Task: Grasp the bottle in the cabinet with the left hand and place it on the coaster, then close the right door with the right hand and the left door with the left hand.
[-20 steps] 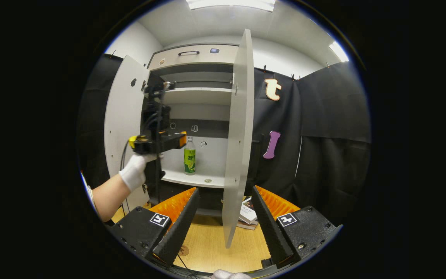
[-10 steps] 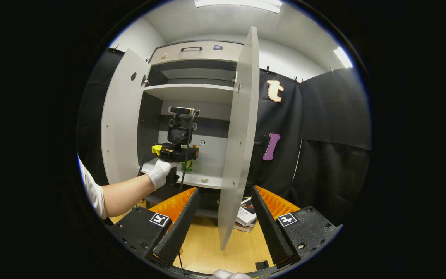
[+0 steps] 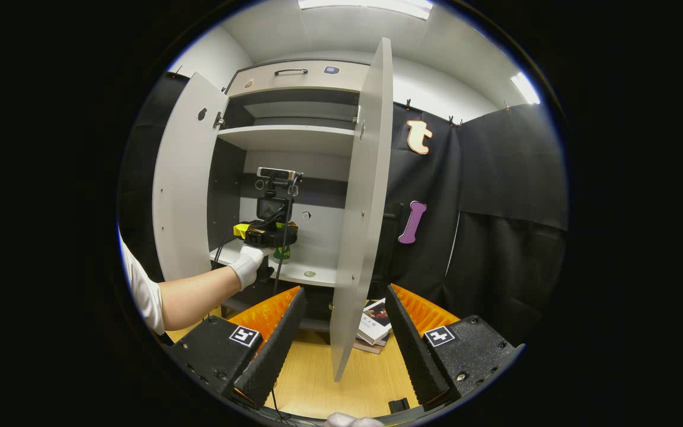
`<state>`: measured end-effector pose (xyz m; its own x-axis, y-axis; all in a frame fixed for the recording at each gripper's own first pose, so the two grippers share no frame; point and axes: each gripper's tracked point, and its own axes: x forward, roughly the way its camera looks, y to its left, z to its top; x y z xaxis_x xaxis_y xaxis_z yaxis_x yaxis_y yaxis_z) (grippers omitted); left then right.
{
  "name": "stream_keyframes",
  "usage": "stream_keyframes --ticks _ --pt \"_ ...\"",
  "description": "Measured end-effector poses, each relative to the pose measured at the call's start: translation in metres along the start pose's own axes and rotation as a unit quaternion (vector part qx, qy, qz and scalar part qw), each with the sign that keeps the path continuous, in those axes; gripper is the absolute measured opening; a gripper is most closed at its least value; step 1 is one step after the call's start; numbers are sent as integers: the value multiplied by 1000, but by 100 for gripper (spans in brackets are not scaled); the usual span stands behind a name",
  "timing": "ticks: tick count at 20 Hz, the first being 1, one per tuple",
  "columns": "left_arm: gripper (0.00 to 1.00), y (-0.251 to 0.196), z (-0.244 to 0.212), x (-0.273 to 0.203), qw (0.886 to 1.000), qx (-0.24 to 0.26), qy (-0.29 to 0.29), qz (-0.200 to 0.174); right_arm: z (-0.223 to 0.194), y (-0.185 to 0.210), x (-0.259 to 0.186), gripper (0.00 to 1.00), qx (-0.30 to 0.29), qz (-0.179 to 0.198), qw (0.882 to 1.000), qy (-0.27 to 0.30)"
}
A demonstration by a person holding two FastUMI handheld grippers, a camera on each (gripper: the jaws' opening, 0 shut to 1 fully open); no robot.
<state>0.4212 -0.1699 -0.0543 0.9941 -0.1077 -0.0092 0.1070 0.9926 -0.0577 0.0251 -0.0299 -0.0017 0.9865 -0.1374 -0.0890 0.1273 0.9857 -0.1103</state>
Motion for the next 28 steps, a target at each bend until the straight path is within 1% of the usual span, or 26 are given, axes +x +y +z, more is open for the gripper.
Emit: stream_keyframes --ticks 3,4,5,6,7,8,11,15,18,20,22,25,26,27,28 --pt "75 5 21 -32 1000 -8 -20 -10 2 4 -4 83 1 5 1000 -5" --pt "77 7 26 -48 1000 -6 -24 -14 2 5 -5 83 2 7 1000 -7" --pt "74 9 32 -64 999 -4 -31 -19 3 7 -7 83 3 9 1000 -10" --pt "78 10 38 -81 999 0 -39 -25 2 8 -9 83 4 10 1000 -12" --pt "71 12 41 -98 999 2 -46 -29 2 9 -11 83 5 11 1000 -13" --pt "74 11 40 -116 998 2 -50 -37 1 10 -12 83 8 12 1000 -14" --pt "74 16 31 -170 998 0 -43 -54 -4 12 -16 83 15 14 1000 -13" --pt "74 17 -4 -236 997 -8 -18 -68 -15 12 -19 83 18 10 1000 -5" --pt "75 15 -41 -271 997 -14 7 -80 -24 11 -21 83 15 9 1000 0" --pt "74 16 -68 -288 996 -8 23 -82 -27 10 -23 83 10 7 1000 0" --pt "75 15 -95 -304 995 -12 33 -89 -32 11 -22 83 4 6 1000 5" --pt "75 3 -133 -326 993 -28 30 -113 -43 12 -21 83 -8 8 1000 20" --pt "78 -1 -146 -332 992 -27 27 -122 -47 11 -20 83 -12 7 1000 27" --pt "75 -4 -160 -337 991 -27 29 -129 -50 10 -20 83 -14 7 999 33" --pt "75 -9 -173 -342 989 -30 35 -137 -53 9 -20 83 -14 7 999 38"
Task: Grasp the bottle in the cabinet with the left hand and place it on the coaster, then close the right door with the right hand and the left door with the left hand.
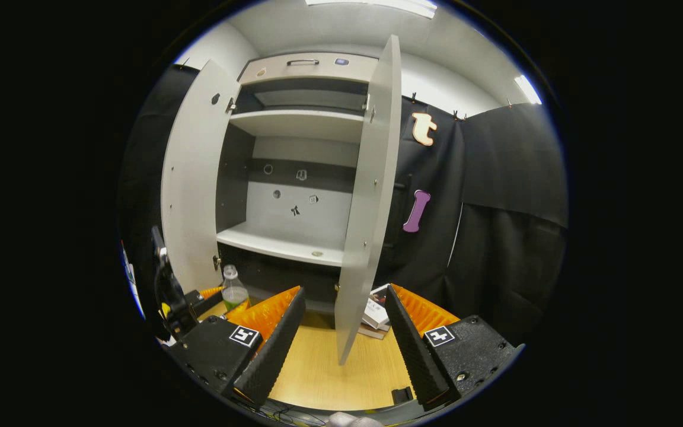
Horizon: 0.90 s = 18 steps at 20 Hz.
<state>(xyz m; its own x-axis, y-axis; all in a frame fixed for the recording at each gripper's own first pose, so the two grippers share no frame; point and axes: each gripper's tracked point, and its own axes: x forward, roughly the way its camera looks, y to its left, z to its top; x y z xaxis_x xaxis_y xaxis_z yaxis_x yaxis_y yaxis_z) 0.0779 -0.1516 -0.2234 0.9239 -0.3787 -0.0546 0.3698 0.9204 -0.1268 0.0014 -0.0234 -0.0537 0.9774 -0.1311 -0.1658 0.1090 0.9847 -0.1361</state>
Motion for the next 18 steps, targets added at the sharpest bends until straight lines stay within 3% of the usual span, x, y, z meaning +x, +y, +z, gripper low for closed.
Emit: stream_keyframes --ticks 3,8,15,18 --pt "75 -14 -23 -9 999 -11 -17 -26 -11 -2 3 83 -6 -1 1000 17" --pt "74 -27 -66 -8 999 19 -8 -46 -25 -4 6 84 -9 2 999 39" --pt "75 -19 -121 -4 999 14 34 -38 -28 -7 2 83 -25 1 999 47" --pt "76 -18 -123 -5 999 12 29 -40 -32 -6 0 84 -19 5 998 57"
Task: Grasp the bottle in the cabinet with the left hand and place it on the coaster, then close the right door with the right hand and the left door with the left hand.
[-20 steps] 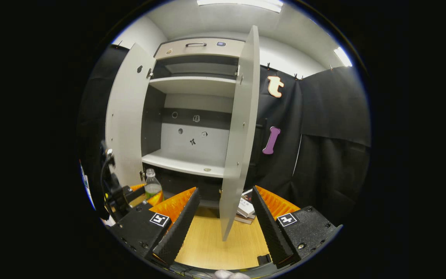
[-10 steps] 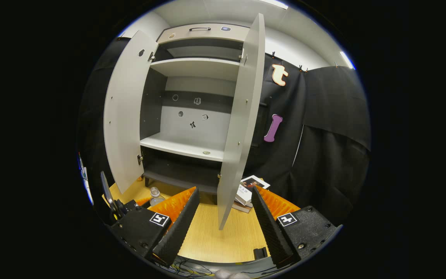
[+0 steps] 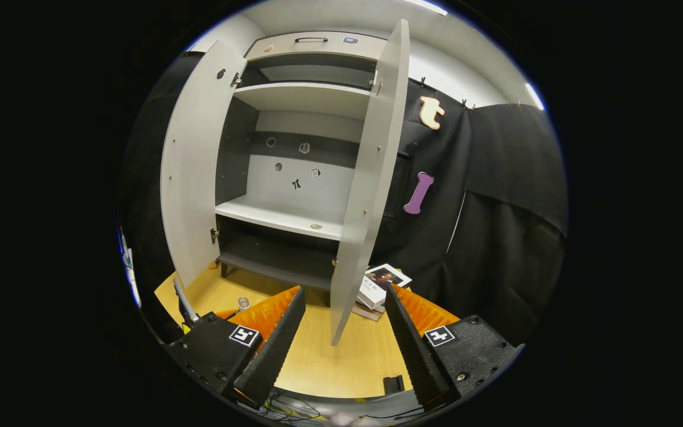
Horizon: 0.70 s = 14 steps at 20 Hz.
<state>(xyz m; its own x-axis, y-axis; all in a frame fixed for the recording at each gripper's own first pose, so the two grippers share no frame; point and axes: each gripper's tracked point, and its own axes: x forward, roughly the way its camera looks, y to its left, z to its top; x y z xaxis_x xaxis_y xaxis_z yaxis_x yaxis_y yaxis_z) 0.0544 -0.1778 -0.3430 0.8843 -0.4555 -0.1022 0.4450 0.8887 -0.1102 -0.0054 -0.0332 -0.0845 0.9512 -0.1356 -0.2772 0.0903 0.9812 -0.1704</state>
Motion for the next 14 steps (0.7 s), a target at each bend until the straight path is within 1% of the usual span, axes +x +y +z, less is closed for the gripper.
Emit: stream_keyframes --ticks 2,5,7,8,9,11,12,14 --pt "76 -1 0 -1 1000 5 -4 0 -2 0 -1 84 -2 1 1000 5" --pt "77 1 -13 -8 999 3 34 11 -2 1 -2 84 -4 5 1000 4" --pt "77 0 -7 -13 999 1 33 12 -2 4 -3 83 5 12 1000 6" --pt "81 0 -3 -17 1000 5 28 13 -2 4 -3 84 5 12 1000 6" --pt "78 1 3 -17 1000 9 22 12 -2 4 -4 84 5 11 1000 6" --pt "95 2 8 -20 1000 18 18 11 -2 4 -4 84 7 10 1000 4" --pt "97 3 10 -20 999 24 19 13 -1 4 -5 84 7 10 1000 3" --pt "98 6 22 -20 999 26 16 20 -1 4 -13 84 10 11 1000 -2"
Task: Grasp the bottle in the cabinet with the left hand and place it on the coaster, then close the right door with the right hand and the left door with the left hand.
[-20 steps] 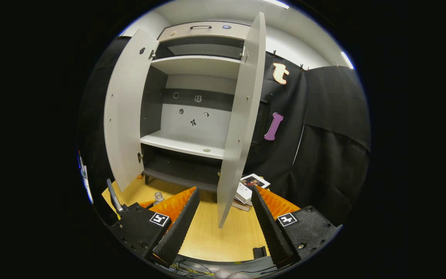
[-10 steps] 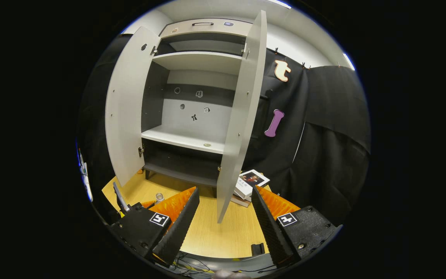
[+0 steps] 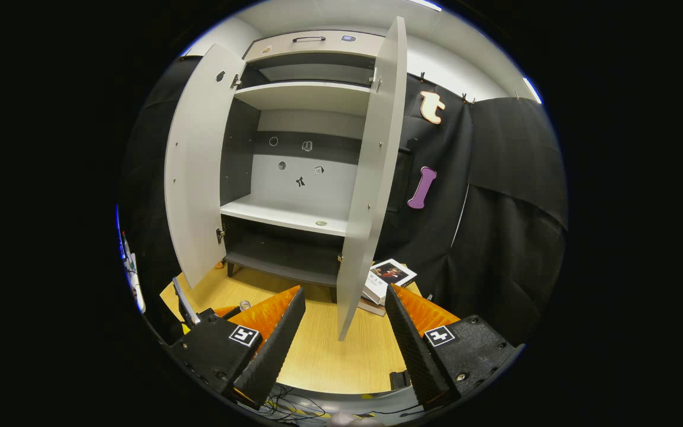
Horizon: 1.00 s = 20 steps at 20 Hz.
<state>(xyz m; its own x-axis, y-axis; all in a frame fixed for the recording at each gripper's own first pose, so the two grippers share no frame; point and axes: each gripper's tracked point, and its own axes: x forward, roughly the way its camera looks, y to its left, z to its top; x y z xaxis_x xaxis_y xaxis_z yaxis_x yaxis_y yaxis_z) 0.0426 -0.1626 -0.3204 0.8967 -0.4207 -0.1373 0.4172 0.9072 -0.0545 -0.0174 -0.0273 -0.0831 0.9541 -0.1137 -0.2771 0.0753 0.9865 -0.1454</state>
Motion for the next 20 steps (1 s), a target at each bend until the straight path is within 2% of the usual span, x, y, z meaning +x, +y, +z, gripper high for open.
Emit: stream_keyframes --ticks 4,10,15,16,17,20 --pt "97 6 40 -3 1000 -25 -13 7 9 1 -3 84 5 1 1000 -16" --pt "97 21 100 -9 998 -64 15 10 23 12 -2 84 35 18 998 -42" --pt "96 66 163 -30 997 -44 0 57 36 20 1 83 47 30 996 -66" --pt "100 77 175 -38 997 -38 -3 70 38 17 2 83 49 29 996 -69" --pt "96 88 183 -44 996 -32 -2 84 40 15 4 83 52 28 996 -74" --pt "96 114 206 -76 994 -25 -10 108 44 3 15 83 61 20 995 -78"
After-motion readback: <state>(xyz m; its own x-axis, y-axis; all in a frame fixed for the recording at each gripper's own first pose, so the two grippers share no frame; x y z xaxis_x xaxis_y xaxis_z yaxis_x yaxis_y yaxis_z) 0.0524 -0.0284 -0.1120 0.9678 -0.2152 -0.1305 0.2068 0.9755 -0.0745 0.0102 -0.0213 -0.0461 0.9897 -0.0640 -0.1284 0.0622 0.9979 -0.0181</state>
